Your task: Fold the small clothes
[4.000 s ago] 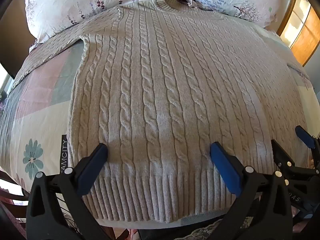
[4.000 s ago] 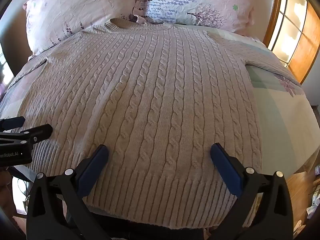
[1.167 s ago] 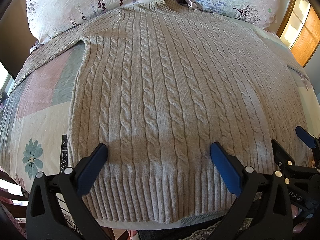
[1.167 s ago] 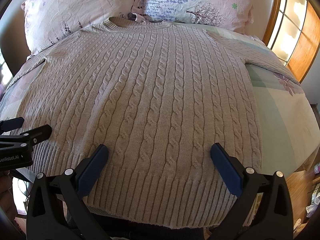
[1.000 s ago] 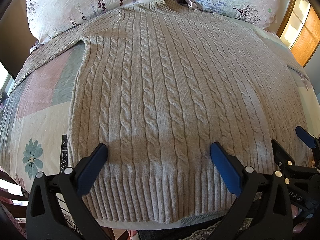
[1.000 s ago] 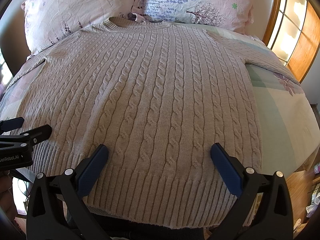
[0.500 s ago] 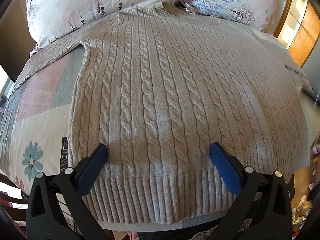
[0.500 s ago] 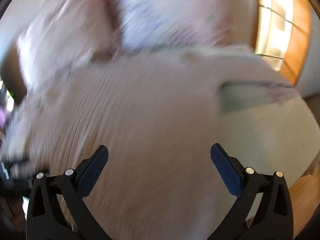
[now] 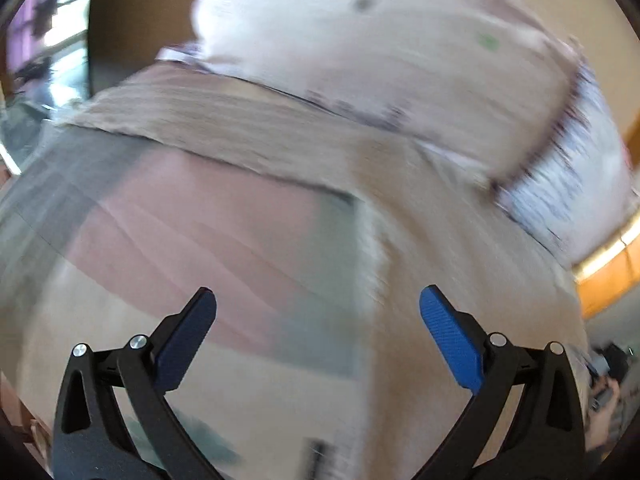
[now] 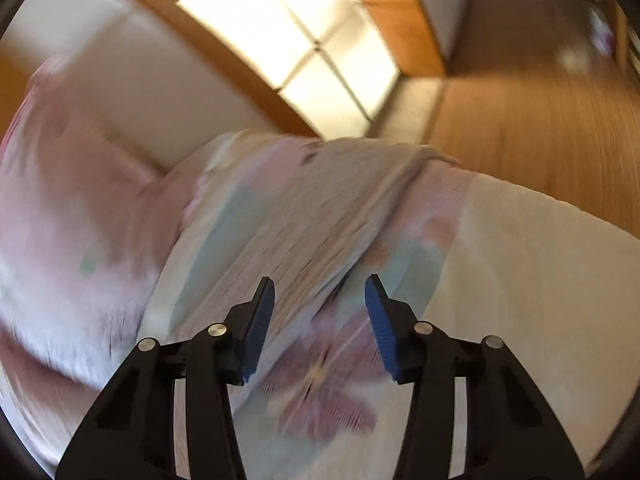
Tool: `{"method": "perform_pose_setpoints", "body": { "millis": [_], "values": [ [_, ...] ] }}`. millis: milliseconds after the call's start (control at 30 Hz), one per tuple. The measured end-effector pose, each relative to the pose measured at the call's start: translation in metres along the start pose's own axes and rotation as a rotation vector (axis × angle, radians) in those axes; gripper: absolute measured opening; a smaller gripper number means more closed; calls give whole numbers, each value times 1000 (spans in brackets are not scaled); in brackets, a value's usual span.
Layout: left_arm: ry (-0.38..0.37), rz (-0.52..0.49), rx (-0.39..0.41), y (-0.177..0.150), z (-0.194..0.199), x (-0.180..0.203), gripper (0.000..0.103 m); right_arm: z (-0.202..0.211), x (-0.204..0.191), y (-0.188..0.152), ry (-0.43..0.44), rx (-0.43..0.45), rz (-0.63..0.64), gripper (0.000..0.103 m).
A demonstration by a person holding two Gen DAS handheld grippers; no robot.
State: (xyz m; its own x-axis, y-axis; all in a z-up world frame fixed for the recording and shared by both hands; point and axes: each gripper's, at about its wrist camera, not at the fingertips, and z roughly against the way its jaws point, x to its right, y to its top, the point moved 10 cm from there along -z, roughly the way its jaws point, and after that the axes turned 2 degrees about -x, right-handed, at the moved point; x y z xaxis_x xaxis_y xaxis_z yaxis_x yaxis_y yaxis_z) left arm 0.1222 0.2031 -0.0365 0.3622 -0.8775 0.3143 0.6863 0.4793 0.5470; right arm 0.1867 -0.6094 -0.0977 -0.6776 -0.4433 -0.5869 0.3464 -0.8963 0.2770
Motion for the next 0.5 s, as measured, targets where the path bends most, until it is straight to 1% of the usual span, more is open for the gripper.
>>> {"method": "perform_pose_setpoints", "body": {
  "millis": [33,100,167,233,267,300,333,367,400,433,467,500],
  "values": [
    [18,0,26,9,-1,-10,101,-5,2,4,1,-6,-18,49],
    [52,-1,66,23,-2,-27,101,-8,4,11,2,13,-28,46],
    [76,4,74,33,-7,-42,101,-12,6,20,-26,28,-37,34],
    [81,25,86,44,-10,-58,101,-15,11,26,-48,48,-67,27],
    [86,38,93,47,-10,-66,101,-17,11,29,-55,54,-76,21],
    [92,53,96,52,-14,-75,101,-17,11,32,-72,67,-65,14],
    [96,58,102,52,-9,-83,101,-17,6,33,-89,75,-30,7],
    [97,73,97,57,-12,-91,101,-17,-3,35,-107,98,8,7],
    [94,89,96,58,-13,-96,101,-9,-17,34,-119,141,72,7],
    [81,121,98,62,-15,-103,101,1,-46,27,-99,187,167,7],
    [60,160,105,65,-16,-110,101,10,-75,15,-62,212,250,7],
    [48,191,108,66,-16,-115,101,23,-118,-8,4,232,360,7]
  ]
}}
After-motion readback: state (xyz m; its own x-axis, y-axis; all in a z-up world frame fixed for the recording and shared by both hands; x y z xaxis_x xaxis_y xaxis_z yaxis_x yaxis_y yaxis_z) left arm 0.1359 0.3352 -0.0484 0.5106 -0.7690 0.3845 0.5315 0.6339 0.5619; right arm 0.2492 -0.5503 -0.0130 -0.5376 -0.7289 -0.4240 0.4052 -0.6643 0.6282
